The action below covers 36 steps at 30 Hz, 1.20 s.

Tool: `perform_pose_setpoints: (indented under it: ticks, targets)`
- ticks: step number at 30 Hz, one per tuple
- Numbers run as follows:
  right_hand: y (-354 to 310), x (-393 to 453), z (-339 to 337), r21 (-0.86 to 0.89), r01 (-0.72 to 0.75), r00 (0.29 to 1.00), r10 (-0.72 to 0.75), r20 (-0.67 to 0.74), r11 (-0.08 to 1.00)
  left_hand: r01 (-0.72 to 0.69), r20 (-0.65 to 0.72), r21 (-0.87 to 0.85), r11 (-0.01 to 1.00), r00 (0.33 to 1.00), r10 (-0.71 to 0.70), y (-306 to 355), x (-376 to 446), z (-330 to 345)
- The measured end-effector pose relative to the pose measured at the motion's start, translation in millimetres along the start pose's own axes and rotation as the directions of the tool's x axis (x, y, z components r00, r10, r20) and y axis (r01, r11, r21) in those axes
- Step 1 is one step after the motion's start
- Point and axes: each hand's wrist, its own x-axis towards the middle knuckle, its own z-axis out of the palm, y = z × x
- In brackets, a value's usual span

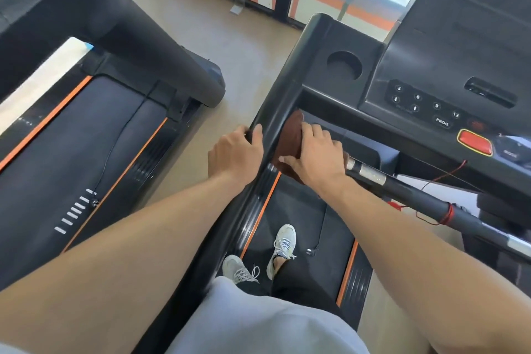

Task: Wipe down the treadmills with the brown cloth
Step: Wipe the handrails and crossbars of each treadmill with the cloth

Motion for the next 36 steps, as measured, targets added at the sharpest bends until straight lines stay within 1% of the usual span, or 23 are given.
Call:
perform_pose_setpoints:
  ticks: [3,6,8,10,11,12,14,15,16,17,18,20,25,26,27,28,29,30,31,32,36]
  targets:
    - [-1.7,10.2,-4.9,0.028,-0.046,0.998,0.044,0.051,0.999,-0.009,0.000,0.013,1.000,1.000,0.009,1.9,-0.8,0.0]
    - [2.1,16.6,-10.3,0.036,-0.059,0.993,0.054,0.107,0.998,-0.037,-0.023,0.054,0.998,0.999,0.038,1.6,-1.5,1.2]
    - [2.6,17.7,-11.2,0.049,-0.052,0.991,0.045,0.123,0.997,-0.106,-0.057,0.086,0.991,0.992,0.111,-0.6,-1.1,3.4]
    - [4.4,18.0,-11.0,0.066,-0.045,0.992,0.036,0.123,0.997,-0.222,-0.106,0.147,0.964,0.965,0.238,-3.1,-1.1,6.2]
    - [5.9,17.6,-10.2,0.070,-0.037,0.992,0.028,0.124,0.997,-0.292,-0.131,0.206,0.934,0.937,0.322,-4.1,-2.0,8.0]
    - [7.6,16.6,-8.7,0.067,-0.024,0.992,0.016,0.123,0.997,-0.368,-0.155,0.281,0.886,0.894,0.420,-5.3,-2.9,10.5]
    - [12.6,13.8,-5.5,0.041,0.011,0.994,-0.016,0.107,0.999,-0.490,-0.182,0.436,0.755,0.774,0.607,-4.8,-3.5,14.6]
    - [15.6,12.0,-5.0,0.030,0.028,0.995,-0.031,0.095,0.999,-0.527,-0.168,0.498,0.689,0.720,0.673,-4.5,-2.8,16.5]
    - [18.8,10.4,-5.1,0.024,0.044,0.995,-0.046,0.089,0.999,-0.549,-0.139,0.543,0.636,0.688,0.712,-3.6,-2.4,17.4]
    - [22.3,8.6,-5.4,0.021,0.061,0.994,-0.063,0.089,0.998,-0.554,-0.105,0.570,0.606,0.683,0.723,-1.9,-2.7,17.4]
    - [26.0,7.2,-5.8,0.019,0.077,0.992,-0.078,0.096,0.997,-0.544,-0.076,0.587,0.600,0.700,0.710,0.1,-3.3,16.8]
    - [33.9,5.5,-8.5,0.035,0.107,0.986,-0.110,0.122,0.994,-0.492,-0.036,0.628,0.603,0.755,0.655,4.1,-5.4,15.5]
    - [64.7,-3.0,-15.5,0.090,0.155,0.971,-0.169,0.169,0.984,-0.350,0.026,0.794,0.496,0.836,0.548,17.1,-20.2,22.7]
    - [74.6,-6.2,-15.6,0.093,0.159,0.970,-0.173,0.172,0.983,-0.310,0.013,0.810,0.497,0.858,0.514,22.9,-25.8,30.3]
    - [84.8,-10.1,-15.0,0.097,0.160,0.969,-0.175,0.174,0.982,-0.263,-0.024,0.807,0.529,0.881,0.473,29.9,-31.8,38.9]
    - [96.4,-14.6,-14.3,0.103,0.158,0.968,-0.175,0.181,0.982,-0.213,-0.080,0.767,0.605,0.905,0.419,39.5,-39.2,48.4]
    - [108.3,-19.4,-14.4,0.108,0.151,0.967,-0.170,0.191,0.983,-0.174,-0.133,0.691,0.701,0.923,0.360,50.7,-45.2,56.9]
    - [120.9,-24.4,-15.2,0.110,0.142,0.965,-0.162,0.206,0.984,-0.162,-0.160,0.607,0.778,0.934,0.320,61.7,-50.1,66.5]
    - [135.0,-30.1,-17.3,0.111,0.134,0.962,-0.156,0.225,0.985,-0.176,-0.162,0.539,0.823,0.938,0.307,72.5,-55.3,77.7]
    - [149.4,-36.2,-19.8,0.110,0.126,0.957,-0.150,0.247,0.986,-0.208,-0.147,0.487,0.848,0.938,0.314,82.1,-60.5,89.0]
    - [206.0,-59.4,-26.0,0.093,0.083,0.944,-0.108,0.311,0.992,-0.344,-0.107,0.321,0.882,0.913,0.394,110.3,-82.3,134.1]
